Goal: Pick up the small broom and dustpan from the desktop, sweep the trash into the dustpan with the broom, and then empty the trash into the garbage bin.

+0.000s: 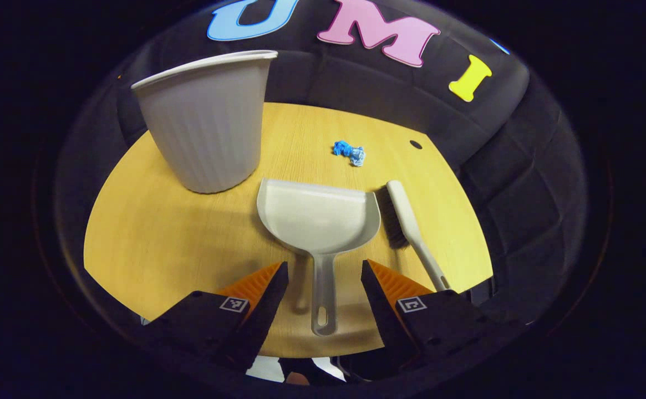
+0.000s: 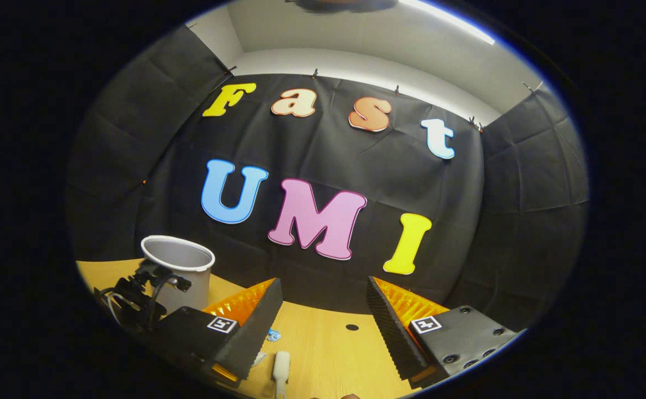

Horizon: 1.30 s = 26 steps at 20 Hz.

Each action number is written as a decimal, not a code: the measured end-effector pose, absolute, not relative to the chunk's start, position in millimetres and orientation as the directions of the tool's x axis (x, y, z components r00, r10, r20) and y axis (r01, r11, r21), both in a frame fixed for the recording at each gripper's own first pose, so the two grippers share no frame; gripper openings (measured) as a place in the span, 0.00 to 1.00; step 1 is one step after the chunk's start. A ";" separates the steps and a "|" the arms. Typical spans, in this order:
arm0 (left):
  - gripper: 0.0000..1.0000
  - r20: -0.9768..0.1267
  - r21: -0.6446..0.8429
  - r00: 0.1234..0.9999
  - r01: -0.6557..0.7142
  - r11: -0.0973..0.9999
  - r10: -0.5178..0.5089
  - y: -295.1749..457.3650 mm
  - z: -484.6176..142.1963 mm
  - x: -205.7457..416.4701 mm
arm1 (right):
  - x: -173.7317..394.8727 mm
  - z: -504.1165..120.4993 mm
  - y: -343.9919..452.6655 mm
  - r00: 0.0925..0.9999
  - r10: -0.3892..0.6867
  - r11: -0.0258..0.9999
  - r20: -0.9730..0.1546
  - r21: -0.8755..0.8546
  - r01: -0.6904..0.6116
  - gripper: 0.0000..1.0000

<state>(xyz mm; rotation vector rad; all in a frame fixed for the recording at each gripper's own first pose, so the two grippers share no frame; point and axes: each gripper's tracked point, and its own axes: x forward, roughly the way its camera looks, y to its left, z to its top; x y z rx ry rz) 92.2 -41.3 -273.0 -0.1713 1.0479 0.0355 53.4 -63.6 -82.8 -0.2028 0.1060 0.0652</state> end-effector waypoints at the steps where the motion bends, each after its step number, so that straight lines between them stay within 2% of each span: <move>1: 0.80 -0.885 -0.096 0.464 -0.111 0.989 -0.033 -42.4 -282.8 96.7 | 57.1 -92.3 -63.9 0.989 0.066 0.977 -0.131 -0.193 -0.091 0.96; 3: 0.80 -0.924 -0.044 0.383 -0.115 0.992 0.004 -40.8 -296.0 103.9 | 64.9 -117.0 -68.7 0.978 0.087 0.980 -0.188 -0.159 -0.118 0.97; 5: 0.80 -0.955 0.000 0.296 -0.111 0.994 0.033 -39.9 -310.0 110.8 | 69.3 -157.0 -85.1 0.940 0.053 0.984 -0.336 -0.142 -0.106 0.97; 7: 0.80 -0.974 0.009 0.224 -0.119 0.993 0.035 -43.5 -321.5 118.2 | 72.9 -184.0 -104.7 0.904 0.023 0.994 -0.427 -0.089 -0.067 0.98; 9: 0.80 -0.986 0.016 0.163 -0.133 0.991 0.038 -44.2 -329.5 123.3 | 74.3 -194.7 -116.2 0.885 0.005 0.998 -0.465 -0.048 -0.031 0.98; 12: 0.80 -0.992 0.051 0.106 -0.129 0.990 0.065 -41.3 -337.0 130.1 | 78.2 -209.4 -122.8 0.873 0.003 0.997 -0.488 -0.069 -0.042 0.98; 13: 0.76 -0.994 0.063 0.086 -0.134 0.989 0.075 -40.7 -338.0 132.1 | 79.5 -214.6 -122.7 0.865 0.012 0.997 -0.501 -0.064 -0.051 0.98; 14: 0.60 -0.994 0.074 0.070 -0.140 0.987 0.084 -38.8 -338.8 132.9 | 79.0 -221.2 -122.7 0.849 0.020 0.997 -0.528 -0.047 -0.053 0.98; 16: 0.52 -0.998 0.052 0.039 -0.144 0.988 0.058 -41.5 -341.2 133.4 | 76.9 -233.3 -121.5 0.810 0.046 0.999 -0.585 0.035 -0.031 0.98; 17: 0.48 -0.998 0.049 0.024 -0.150 0.987 0.053 -44.5 -344.5 129.6 | 76.2 -240.0 -120.4 0.790 0.055 0.998 -0.611 0.065 -0.019 0.94; 18: 0.33 -0.998 0.044 0.030 -0.145 0.988 0.049 -44.3 -350.7 129.7 | 74.9 -247.5 -119.5 0.770 0.064 0.996 -0.634 0.083 -0.015 0.98; 21: 0.31 -0.998 0.019 0.053 -0.134 0.991 0.027 -40.9 -342.5 130.1 | 62.3 -268.3 -104.2 0.689 0.117 0.991 -0.716 0.131 -0.032 0.93; 23: 0.29 -0.998 0.001 0.070 -0.126 0.992 0.009 -37.5 -345.0 124.9 | 42.2 -286.2 -84.2 0.586 0.192 0.979 -0.787 0.192 -0.063 0.89; 24: 0.29 -0.997 -0.003 0.081 -0.122 0.993 0.007 -34.3 -344.4 120.9 | 30.5 -300.7 -75.1 0.509 0.227 0.972 -0.830 0.225 -0.066 0.95; 26: 0.29 -0.993 -0.022 0.118 -0.118 0.993 -0.008 -29.3 -340.9 108.8 | 14.4 -331.1 -57.0 0.398 0.263 0.964 -0.879 0.251 -0.083 0.96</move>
